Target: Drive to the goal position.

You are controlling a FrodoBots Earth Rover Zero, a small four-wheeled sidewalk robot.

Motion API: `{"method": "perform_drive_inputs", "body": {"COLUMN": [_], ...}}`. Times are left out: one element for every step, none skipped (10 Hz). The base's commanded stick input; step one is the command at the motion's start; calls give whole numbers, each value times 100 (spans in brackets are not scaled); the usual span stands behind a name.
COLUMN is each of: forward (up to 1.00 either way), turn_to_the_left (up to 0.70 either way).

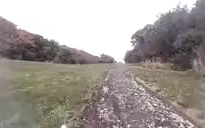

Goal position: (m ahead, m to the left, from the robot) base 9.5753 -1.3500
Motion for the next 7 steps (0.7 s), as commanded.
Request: {"method": "perform_drive_inputs", "body": {"forward": [100, 100, 100, 100, 100, 100, 100], "turn_to_the_left": [-5, 0, 0, 0, 0, 0, 0]}}
